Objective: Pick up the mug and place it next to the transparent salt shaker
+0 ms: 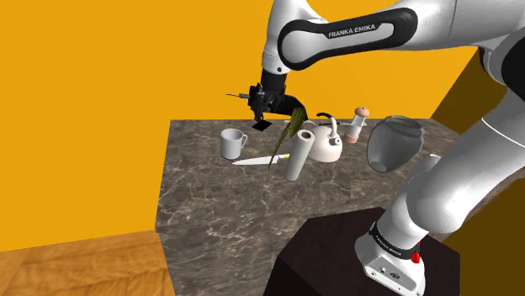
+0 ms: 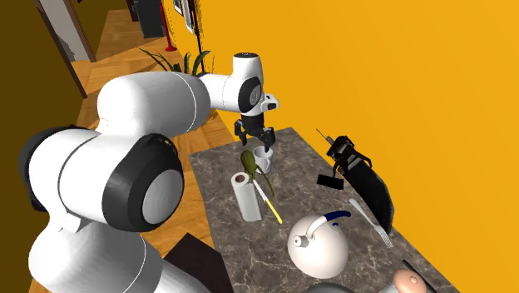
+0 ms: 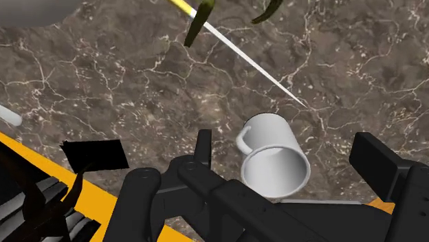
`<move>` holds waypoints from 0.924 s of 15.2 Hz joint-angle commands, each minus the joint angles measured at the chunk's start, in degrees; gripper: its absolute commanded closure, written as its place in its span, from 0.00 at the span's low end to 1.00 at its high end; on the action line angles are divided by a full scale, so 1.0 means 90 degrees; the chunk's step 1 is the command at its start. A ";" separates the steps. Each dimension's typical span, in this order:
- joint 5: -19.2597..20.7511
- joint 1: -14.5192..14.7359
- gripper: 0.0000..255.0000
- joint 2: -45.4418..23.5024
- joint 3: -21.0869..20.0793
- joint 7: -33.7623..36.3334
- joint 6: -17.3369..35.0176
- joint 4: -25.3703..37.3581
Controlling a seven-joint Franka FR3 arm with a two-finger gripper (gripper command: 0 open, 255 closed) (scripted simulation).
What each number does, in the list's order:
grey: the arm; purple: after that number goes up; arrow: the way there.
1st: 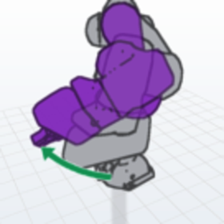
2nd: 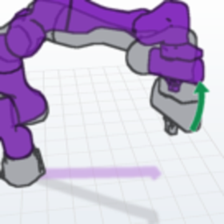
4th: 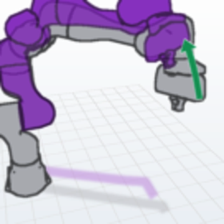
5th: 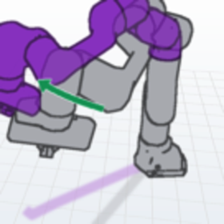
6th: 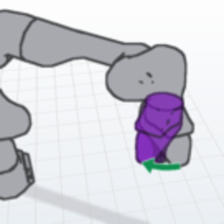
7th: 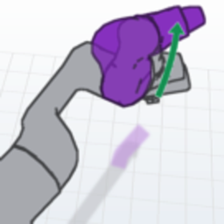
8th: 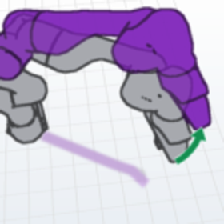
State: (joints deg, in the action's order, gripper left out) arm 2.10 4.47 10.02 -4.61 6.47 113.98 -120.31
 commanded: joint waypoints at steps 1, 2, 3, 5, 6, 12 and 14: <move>0.0055 0.0056 0.00 -0.0469 -0.0095 0.0125 0.0165 0.0237; 0.0089 0.0077 0.00 -0.0706 -0.0128 0.0167 0.0226 0.0380; 0.0126 0.0099 0.00 -0.0944 -0.0158 0.0208 0.0281 0.0530; 0.0206 0.0148 0.00 -0.1424 -0.0212 0.0291 0.0370 0.0853; 0.0249 0.0176 0.00 -0.1666 -0.0235 0.0331 0.0404 0.1026; 0.0517 0.0388 0.00 -0.3155 -0.0317 0.0544 0.0463 0.2245; 0.0538 0.0403 0.00 -0.3266 -0.0311 0.0557 0.0533 0.2275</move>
State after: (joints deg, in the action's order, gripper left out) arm 6.73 7.98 -18.05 -7.44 11.37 118.44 -100.75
